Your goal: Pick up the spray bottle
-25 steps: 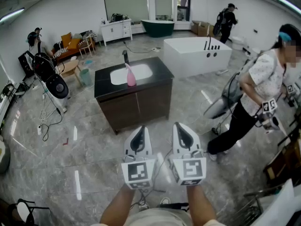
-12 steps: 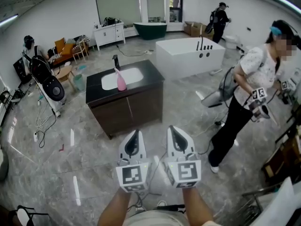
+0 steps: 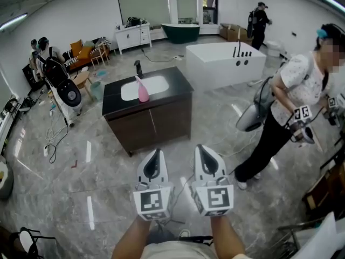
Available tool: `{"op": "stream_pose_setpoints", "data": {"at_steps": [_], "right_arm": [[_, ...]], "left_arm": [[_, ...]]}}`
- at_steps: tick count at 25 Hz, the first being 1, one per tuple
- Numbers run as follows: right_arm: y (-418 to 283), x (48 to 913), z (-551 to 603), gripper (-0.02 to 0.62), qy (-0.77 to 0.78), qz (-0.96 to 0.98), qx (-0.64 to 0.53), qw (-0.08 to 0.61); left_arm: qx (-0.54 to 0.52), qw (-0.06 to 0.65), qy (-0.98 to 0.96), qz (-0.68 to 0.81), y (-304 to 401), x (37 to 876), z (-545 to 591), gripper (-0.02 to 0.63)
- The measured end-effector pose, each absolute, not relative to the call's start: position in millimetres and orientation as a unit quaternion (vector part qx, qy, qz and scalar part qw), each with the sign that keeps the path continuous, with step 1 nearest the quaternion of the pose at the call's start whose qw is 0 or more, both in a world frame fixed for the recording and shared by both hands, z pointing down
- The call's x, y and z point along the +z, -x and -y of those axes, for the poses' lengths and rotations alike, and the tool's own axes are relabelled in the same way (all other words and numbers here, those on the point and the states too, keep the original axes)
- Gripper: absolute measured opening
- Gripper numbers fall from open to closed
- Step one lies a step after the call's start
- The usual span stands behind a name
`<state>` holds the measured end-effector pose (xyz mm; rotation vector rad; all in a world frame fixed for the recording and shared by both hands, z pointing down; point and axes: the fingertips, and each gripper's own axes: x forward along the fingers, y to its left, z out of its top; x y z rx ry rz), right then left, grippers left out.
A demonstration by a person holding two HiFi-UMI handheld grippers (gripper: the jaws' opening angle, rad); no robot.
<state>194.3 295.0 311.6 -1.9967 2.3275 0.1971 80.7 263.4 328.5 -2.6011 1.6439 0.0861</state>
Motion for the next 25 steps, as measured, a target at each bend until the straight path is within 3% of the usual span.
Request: {"op": "stream_pose_setpoints", "data": {"at_steps": [13, 25], "right_arm": [[-173.2, 322.4, -240.2, 0.003, 0.643, -0.763, 0.069, 0.019], [-132.7, 329.8, -121.1, 0.003, 0.647, -0.761, 0.052, 0.008]], "left_arm": [[0.026, 0.015, 0.844, -0.536, -66.9, 344.3, -210.6, 0.002], [0.046, 0.001, 0.835, -0.548, -24.1, 350.6, -95.9, 0.002]]}}
